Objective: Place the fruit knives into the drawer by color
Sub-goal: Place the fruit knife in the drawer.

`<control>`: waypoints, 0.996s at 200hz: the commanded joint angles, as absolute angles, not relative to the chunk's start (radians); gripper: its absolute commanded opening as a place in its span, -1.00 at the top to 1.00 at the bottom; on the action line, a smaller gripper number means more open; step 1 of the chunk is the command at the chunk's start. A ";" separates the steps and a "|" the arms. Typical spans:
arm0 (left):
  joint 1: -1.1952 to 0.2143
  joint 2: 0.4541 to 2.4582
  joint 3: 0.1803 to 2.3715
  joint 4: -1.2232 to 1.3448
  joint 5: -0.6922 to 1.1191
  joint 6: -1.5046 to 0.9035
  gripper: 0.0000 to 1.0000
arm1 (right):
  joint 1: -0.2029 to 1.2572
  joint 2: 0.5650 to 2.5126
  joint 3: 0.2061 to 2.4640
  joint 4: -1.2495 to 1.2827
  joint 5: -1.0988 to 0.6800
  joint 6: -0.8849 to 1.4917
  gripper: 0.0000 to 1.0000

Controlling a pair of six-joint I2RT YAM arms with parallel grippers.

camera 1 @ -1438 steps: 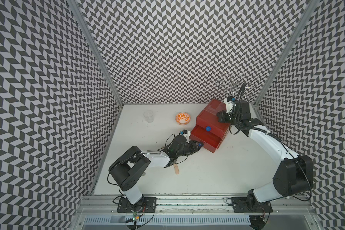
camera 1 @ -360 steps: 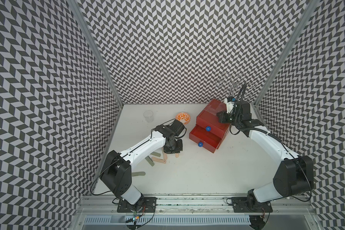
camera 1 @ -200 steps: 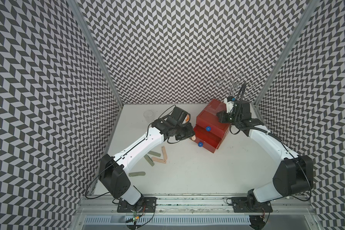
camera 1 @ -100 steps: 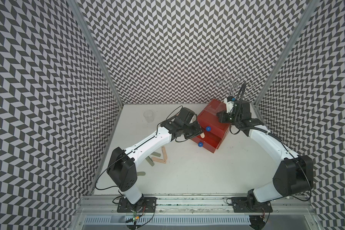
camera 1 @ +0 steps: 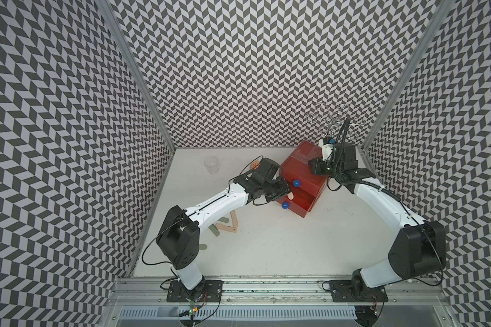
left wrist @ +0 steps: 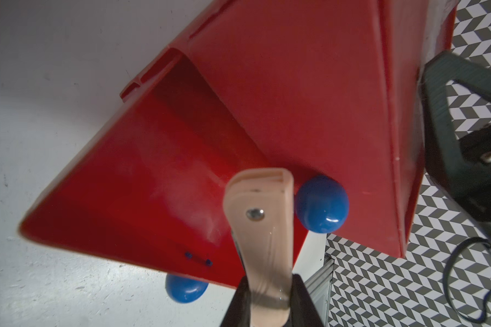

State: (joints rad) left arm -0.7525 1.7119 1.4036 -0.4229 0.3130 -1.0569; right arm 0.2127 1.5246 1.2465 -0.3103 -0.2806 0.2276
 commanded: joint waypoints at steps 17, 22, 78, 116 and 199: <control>-0.759 1.729 1.385 -0.373 0.323 -1.058 0.67 | 0.212 1.576 1.193 -0.557 -0.240 0.218 0.98; -0.758 1.733 1.384 -0.370 0.323 -1.057 0.67 | 0.213 1.577 1.192 -0.557 -0.239 0.217 0.98; -0.755 1.754 1.378 -0.357 0.327 -1.054 0.67 | 0.212 1.574 1.188 -0.556 -0.238 0.218 0.98; -0.752 1.763 1.372 -0.349 0.330 -1.053 0.67 | 0.212 1.574 1.183 -0.555 -0.239 0.217 0.98; -0.748 1.779 1.358 -0.335 0.342 -1.054 0.67 | 0.212 1.576 1.182 -0.553 -0.241 0.217 0.98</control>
